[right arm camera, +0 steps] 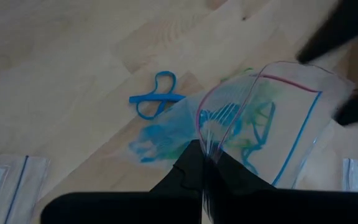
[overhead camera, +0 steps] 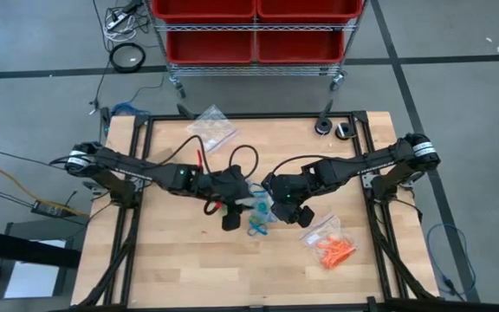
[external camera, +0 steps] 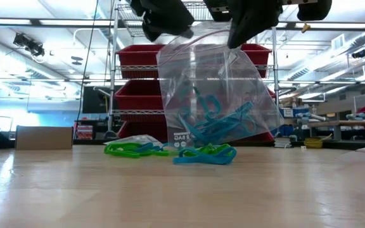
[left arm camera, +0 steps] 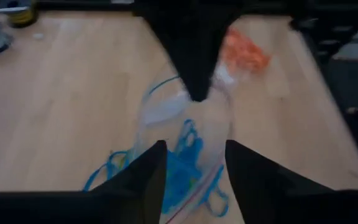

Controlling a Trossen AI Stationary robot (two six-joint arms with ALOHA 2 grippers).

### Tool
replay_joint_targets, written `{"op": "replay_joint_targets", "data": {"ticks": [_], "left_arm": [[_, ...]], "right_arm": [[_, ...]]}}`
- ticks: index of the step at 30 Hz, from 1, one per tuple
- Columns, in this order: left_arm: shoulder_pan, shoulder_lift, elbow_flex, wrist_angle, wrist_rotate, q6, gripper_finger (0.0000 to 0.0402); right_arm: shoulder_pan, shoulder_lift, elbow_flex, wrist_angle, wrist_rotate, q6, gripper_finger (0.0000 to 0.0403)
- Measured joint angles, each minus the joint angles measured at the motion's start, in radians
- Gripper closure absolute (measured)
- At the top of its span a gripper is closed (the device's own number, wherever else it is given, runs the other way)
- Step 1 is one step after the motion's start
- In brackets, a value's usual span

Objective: Sort rubber bands
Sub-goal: Put the blue rubber band into the transparent zip bag

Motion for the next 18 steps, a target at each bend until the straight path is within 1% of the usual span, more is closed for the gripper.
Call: {"op": "replay_joint_targets", "data": {"ticks": [4, 7, 9, 11, 15, 18], "left_arm": [[-0.013, -0.013, 0.084, -0.126, -0.082, 0.025, 0.0225], [-0.034, -0.018, 0.13, -0.258, -0.094, -0.003, 0.0228], [-0.058, -0.017, 0.129, -0.327, -0.094, -0.038, 0.0229], [-0.093, -0.016, 0.114, -0.36, -0.109, -0.082, 0.0229], [-0.176, -0.013, 0.029, -0.354, -0.21, -0.165, 0.0229], [-0.226, -0.013, -0.052, -0.274, -0.284, -0.218, 0.0229]], "right_arm": [[0.0, 0.0, 0.0, 0.0, 0.0, 0.0, 0.0403], [0.0, 0.0, 0.0, -0.002, 0.0, 0.0, 0.0403], [0.0, 0.0, 0.0, -0.015, 0.0, 0.001, 0.0403], [0.0, 0.0, 0.0, -0.022, 0.0, 0.01, 0.0403], [0.0, 0.0, 0.0, -0.023, -0.002, 0.026, 0.0403], [0.006, 0.0, 0.0, -0.023, -0.002, 0.027, 0.0403]]}}
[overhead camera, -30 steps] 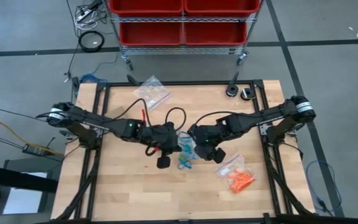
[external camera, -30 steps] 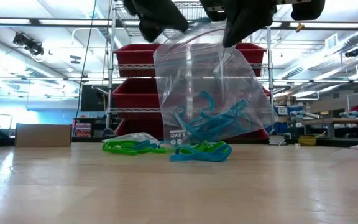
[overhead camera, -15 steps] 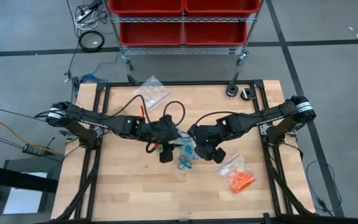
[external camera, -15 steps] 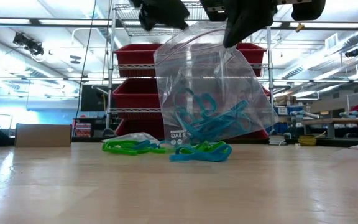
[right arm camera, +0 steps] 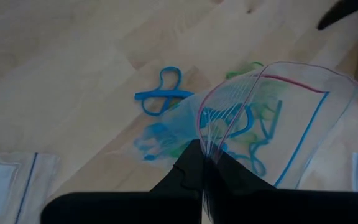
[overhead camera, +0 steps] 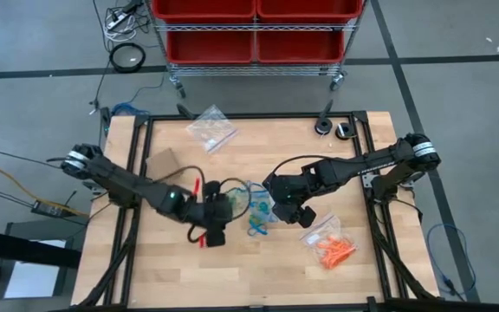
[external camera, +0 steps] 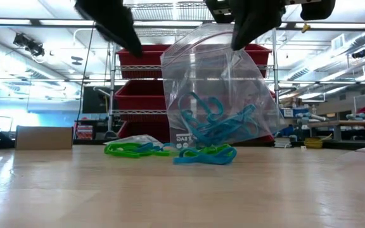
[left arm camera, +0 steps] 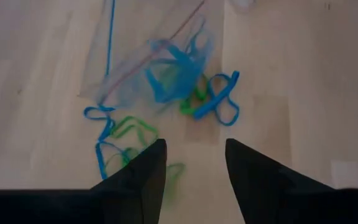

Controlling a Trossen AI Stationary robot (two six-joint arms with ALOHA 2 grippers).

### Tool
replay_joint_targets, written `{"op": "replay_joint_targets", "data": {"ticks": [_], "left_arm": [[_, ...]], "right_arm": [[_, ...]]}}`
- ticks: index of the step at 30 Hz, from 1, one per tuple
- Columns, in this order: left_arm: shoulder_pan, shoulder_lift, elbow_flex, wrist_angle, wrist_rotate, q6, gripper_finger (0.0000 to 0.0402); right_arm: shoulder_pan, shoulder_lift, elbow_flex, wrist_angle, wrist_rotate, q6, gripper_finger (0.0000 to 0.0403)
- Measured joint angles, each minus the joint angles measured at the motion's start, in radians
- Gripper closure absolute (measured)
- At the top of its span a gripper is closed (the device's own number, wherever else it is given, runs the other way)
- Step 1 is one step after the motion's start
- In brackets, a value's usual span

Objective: Sort rubber bands
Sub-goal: Put the blue rubber band into the transparent zip bag

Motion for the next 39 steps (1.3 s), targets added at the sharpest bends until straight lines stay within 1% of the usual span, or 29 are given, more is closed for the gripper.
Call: {"op": "replay_joint_targets", "data": {"ticks": [3, 6, 9, 13, 18, 22, 24, 28, 31, 33, 34, 36, 39], "left_arm": [[-0.028, 0.0, -0.108, 0.146, -0.041, -0.032, 0.0229], [-0.033, 0.0, -0.217, 0.29, -0.093, -0.051, 0.0229], [-0.016, 0.0, -0.316, 0.366, -0.121, -0.079, 0.0229], [0.023, 0.0, -0.411, 0.454, -0.121, -0.122, 0.0229], [0.064, 0.0, -0.465, 0.582, -0.065, -0.082, 0.023], [0.108, 0.0, -0.484, 0.652, 0.008, -0.027, 0.023], [0.125, 0.006, -0.485, 0.67, 0.031, -0.011, 0.023], [0.147, 0.015, -0.486, 0.671, 0.056, 0.004, 0.023], [0.159, 0.039, -0.486, 0.682, 0.115, 0.006, 0.023], [0.161, 0.066, -0.486, 0.678, 0.126, 0.004, 0.023], [0.161, 0.081, -0.486, 0.684, 0.126, 0.003, 0.023], [0.161, 0.111, -0.486, 0.704, 0.123, 0.002, 0.023], [0.162, 0.141, -0.485, 0.725, 0.083, -0.018, 0.023]], "right_arm": [[0.001, 0.0, 0.0, 0.003, -0.002, 0.0, 0.0403], [0.001, 0.0, 0.0, 0.005, -0.002, 0.0, 0.0403], [0.001, -0.003, 0.0, -0.009, -0.002, 0.001, 0.0403], [-0.011, -0.026, -0.001, -0.03, 0.025, 0.002, 0.0403], [-0.069, -0.066, -0.001, -0.038, 0.101, 0.002, 0.0403], [-0.162, -0.125, -0.001, -0.045, 0.095, 0.002, 0.0403], [-0.225, -0.164, -0.001, -0.046, 0.045, 0.0, 0.0403], [-0.359, -0.244, -0.001, -0.05, -0.101, -0.026, 0.0403], [-0.445, -0.296, -0.001, -0.063, -0.251, -0.069, 0.0403], [-0.482, -0.322, -0.006, -0.078, -0.333, -0.124, 0.0403], [-0.494, -0.336, -0.015, -0.087, -0.356, -0.152, 0.0403], [-0.513, -0.36, -0.041, -0.102, -0.369, -0.191, 0.0403], [-0.543, -0.4, -0.098, -0.1, -0.382, -0.222, 0.0403]]}}
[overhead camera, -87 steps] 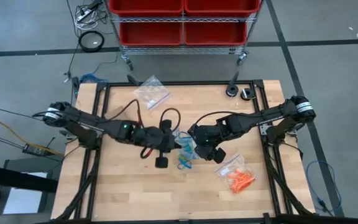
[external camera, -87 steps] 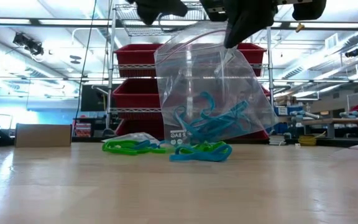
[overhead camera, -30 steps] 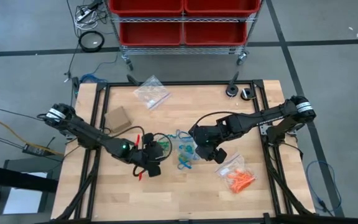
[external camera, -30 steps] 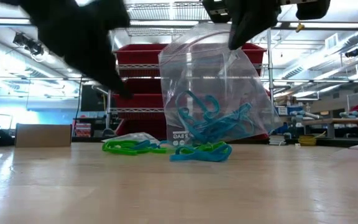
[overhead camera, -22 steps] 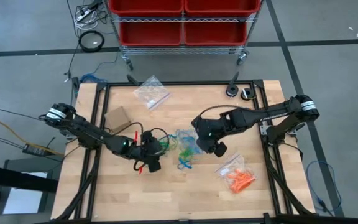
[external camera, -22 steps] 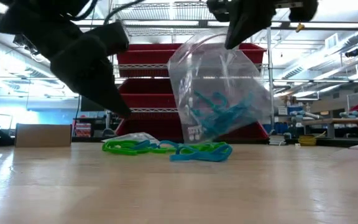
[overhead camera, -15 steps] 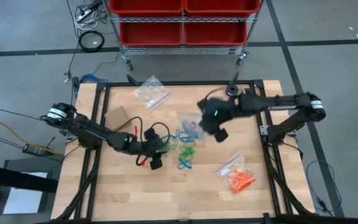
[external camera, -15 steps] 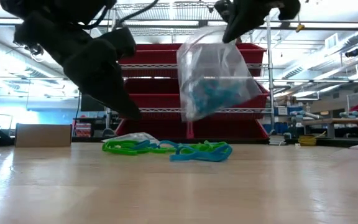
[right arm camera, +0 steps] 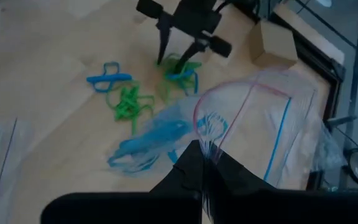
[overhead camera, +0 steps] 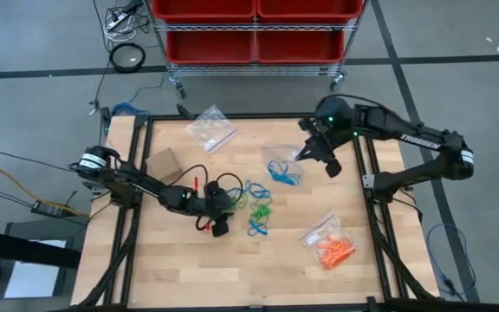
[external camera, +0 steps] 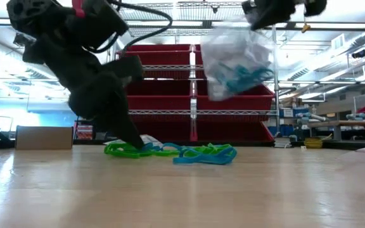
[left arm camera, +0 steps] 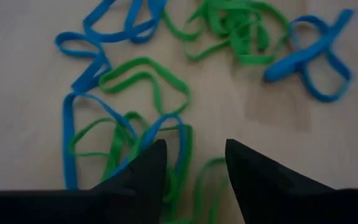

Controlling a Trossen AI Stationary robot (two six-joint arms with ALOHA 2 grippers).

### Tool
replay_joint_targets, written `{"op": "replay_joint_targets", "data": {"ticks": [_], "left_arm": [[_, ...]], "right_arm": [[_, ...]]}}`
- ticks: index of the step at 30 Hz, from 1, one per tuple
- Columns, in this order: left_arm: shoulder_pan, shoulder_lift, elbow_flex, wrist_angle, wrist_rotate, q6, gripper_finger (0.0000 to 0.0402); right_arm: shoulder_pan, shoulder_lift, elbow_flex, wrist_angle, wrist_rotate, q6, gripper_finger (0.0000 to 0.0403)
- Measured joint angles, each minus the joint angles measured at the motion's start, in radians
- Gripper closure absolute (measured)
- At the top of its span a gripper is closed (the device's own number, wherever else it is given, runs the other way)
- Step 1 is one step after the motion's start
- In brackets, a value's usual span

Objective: Sort rubber bands
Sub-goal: Put the blue rubber band into the transparent zip bag

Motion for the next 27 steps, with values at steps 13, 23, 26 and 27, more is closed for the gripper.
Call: {"op": "replay_joint_targets", "data": {"ticks": [13, 23, 26, 27], "left_arm": [[0.021, 0.05, 0.039, 0.032, -0.05, 0.046, 0.0302], [0.022, 0.05, 0.097, -0.018, -0.004, 0.107, 0.0397], [0.014, 0.05, 0.104, -0.017, -0.003, 0.101, 0.0398], [0.012, 0.05, 0.105, -0.019, -0.002, 0.101, 0.0399]], "right_arm": [[-0.015, -0.118, -0.375, 0.233, -0.089, 0.075, 0.0403], [0.079, -0.122, -0.496, 0.44, -0.081, 0.192, 0.0403], [0.112, -0.122, -0.496, 0.463, -0.072, 0.195, 0.0403], [0.123, -0.122, -0.496, 0.468, -0.061, 0.195, 0.0403]]}}
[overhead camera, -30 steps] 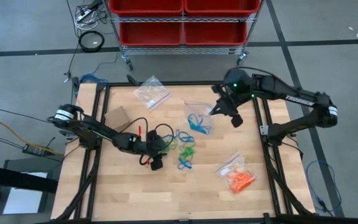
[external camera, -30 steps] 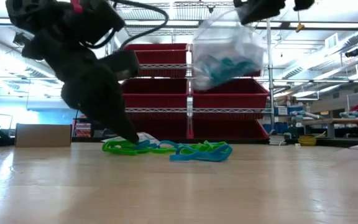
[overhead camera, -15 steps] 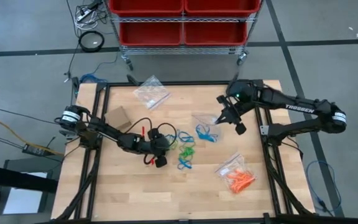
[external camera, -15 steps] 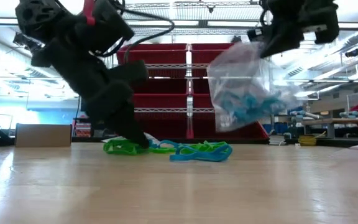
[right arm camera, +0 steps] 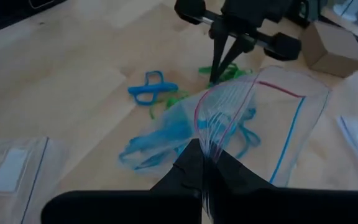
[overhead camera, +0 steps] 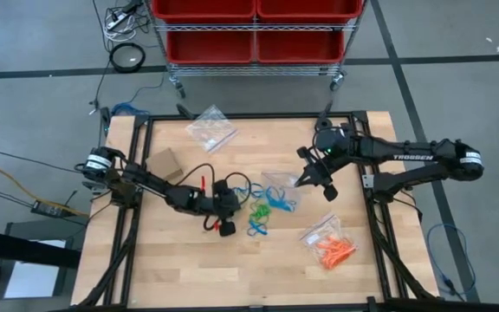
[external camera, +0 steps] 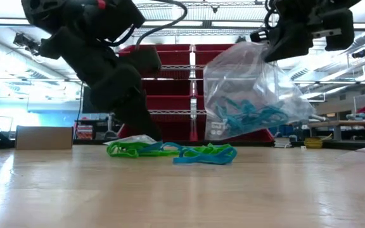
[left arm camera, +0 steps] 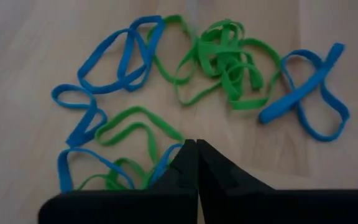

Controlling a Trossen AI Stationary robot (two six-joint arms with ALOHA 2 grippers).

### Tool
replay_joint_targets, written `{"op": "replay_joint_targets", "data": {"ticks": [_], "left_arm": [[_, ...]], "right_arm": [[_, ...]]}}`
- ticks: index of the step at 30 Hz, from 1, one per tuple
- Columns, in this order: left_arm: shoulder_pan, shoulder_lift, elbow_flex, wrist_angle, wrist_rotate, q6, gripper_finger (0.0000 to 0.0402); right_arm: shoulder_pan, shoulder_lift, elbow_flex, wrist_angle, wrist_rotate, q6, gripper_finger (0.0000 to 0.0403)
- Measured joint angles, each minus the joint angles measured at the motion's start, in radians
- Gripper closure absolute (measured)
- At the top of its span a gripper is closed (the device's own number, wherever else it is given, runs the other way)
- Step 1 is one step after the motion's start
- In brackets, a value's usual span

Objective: Sort rubber bands
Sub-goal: Put the blue rubber band into the transparent zip bag

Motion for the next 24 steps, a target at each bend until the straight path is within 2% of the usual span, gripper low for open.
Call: {"op": "replay_joint_targets", "data": {"ticks": [7, 11, 14, 21, 24], "left_arm": [[-0.023, -0.002, 0.061, -0.011, 0.0, 0.03, 0.04], [-0.021, -0.003, 0.141, -0.165, 0.018, 0.016, 0.0396], [-0.016, -0.003, 0.161, -0.261, 0.039, -0.004, 0.0372], [-0.031, -0.003, 0.157, -0.28, -0.018, -0.049, 0.0286], [-0.03, -0.003, 0.157, -0.291, -0.008, -0.053, 0.0276]], "right_arm": [[0.048, 0.0, 0.0, 0.004, 0.005, 0.026, 0.0403], [0.08, 0.0, 0.0, 0.004, 0.013, 0.029, 0.0403], [0.101, 0.0, 0.0, 0.006, 0.042, 0.034, 0.0403], [0.123, 0.0, 0.0, 0.013, 0.058, 0.051, 0.0403], [0.127, 0.0, 0.0, 0.02, 0.062, 0.053, 0.0403]]}}
